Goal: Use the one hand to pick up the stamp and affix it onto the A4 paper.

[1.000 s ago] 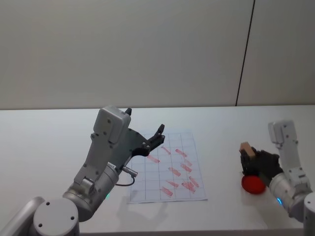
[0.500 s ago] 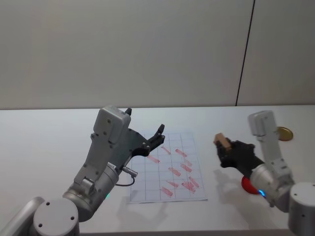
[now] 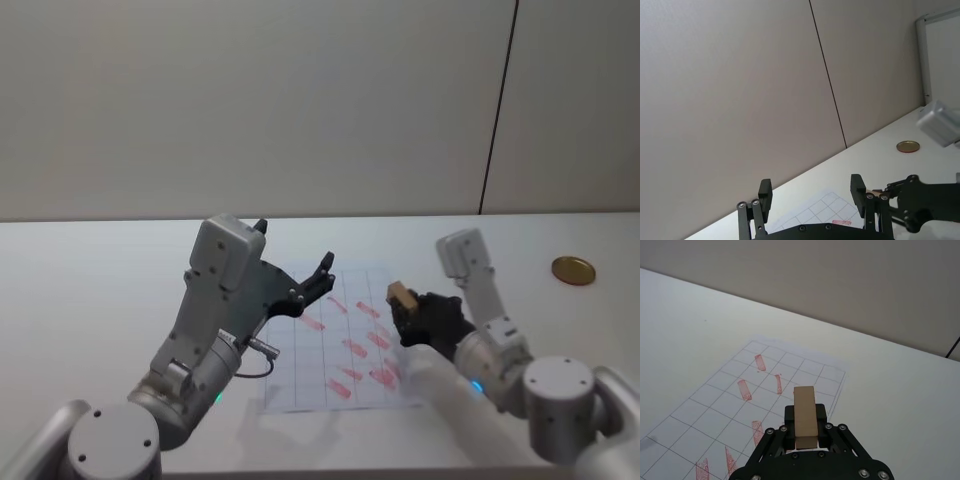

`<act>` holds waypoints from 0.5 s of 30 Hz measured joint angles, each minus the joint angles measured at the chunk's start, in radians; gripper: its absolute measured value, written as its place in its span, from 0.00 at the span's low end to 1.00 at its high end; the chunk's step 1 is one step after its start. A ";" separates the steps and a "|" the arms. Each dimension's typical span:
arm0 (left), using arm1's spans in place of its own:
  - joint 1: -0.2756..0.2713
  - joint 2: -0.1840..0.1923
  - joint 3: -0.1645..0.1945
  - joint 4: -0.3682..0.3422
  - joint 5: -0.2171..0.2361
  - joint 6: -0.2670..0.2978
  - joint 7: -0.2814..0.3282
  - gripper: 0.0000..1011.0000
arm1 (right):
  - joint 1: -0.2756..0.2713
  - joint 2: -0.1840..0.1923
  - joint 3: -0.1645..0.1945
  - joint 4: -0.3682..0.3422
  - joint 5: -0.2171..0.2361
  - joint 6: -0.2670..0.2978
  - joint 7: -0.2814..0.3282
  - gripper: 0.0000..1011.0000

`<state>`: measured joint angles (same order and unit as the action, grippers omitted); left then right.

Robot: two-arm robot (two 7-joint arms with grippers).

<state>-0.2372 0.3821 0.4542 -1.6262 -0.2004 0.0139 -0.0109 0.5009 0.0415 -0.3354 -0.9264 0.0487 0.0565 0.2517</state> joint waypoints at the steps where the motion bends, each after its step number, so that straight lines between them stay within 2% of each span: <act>1: 0.000 0.000 0.000 0.000 0.000 0.000 0.000 0.98 | 0.008 -0.005 -0.003 0.016 -0.003 -0.003 -0.002 0.22; 15: 0.000 0.000 0.000 0.000 0.000 0.000 0.000 0.98 | 0.155 -0.095 -0.042 0.309 -0.022 -0.036 -0.049 0.22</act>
<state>-0.2372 0.3821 0.4542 -1.6262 -0.2004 0.0138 -0.0110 0.6562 -0.0537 -0.3773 -0.6174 0.0269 0.0205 0.2022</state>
